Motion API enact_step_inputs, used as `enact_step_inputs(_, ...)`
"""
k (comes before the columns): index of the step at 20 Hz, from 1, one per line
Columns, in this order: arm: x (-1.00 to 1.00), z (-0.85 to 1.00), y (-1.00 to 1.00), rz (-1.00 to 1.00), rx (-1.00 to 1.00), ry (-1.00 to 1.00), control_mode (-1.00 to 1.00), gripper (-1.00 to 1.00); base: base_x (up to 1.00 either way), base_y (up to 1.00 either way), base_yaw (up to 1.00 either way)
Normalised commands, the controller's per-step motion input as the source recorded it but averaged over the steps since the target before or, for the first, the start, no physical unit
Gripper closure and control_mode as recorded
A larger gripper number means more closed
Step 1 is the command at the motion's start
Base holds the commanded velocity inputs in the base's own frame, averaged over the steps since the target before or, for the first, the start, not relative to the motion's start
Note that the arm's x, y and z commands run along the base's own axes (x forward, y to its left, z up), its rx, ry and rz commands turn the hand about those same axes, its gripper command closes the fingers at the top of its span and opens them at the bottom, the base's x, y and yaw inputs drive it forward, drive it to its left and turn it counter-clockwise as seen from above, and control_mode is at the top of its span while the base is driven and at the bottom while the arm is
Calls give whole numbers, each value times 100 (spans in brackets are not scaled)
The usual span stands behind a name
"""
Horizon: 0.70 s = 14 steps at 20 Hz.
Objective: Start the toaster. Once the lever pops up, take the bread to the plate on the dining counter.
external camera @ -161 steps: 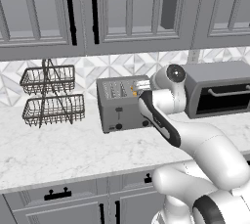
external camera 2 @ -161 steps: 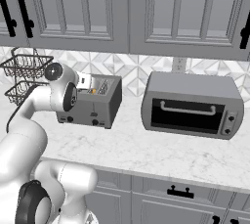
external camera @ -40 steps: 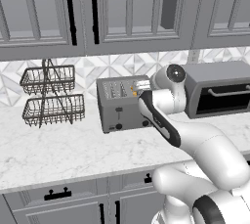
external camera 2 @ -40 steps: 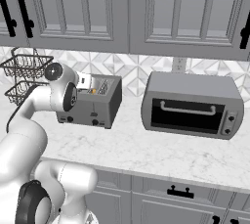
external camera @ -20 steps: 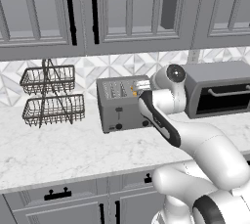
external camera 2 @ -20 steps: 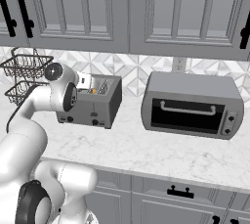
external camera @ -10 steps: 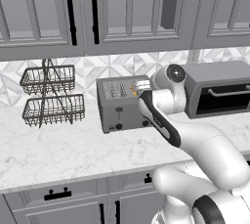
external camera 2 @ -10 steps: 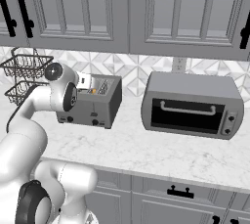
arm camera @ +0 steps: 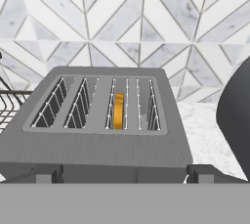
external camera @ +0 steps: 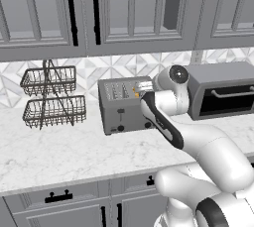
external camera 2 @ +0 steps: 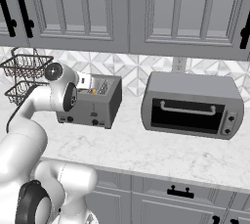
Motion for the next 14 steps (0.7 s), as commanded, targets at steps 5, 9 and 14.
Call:
enact_step_inputs(5, 0, 0, 0, 0, 0, 0, -100, -100, 0, 0, 0)
enact_step_inputs(9, 0, 0, 0, 0, 0, 0, -100, -100, 0, 0, 0)
enact_step_inputs(14, 0, 0, 0, 0, 0, 0, -100, -100, 0, 0, 0)
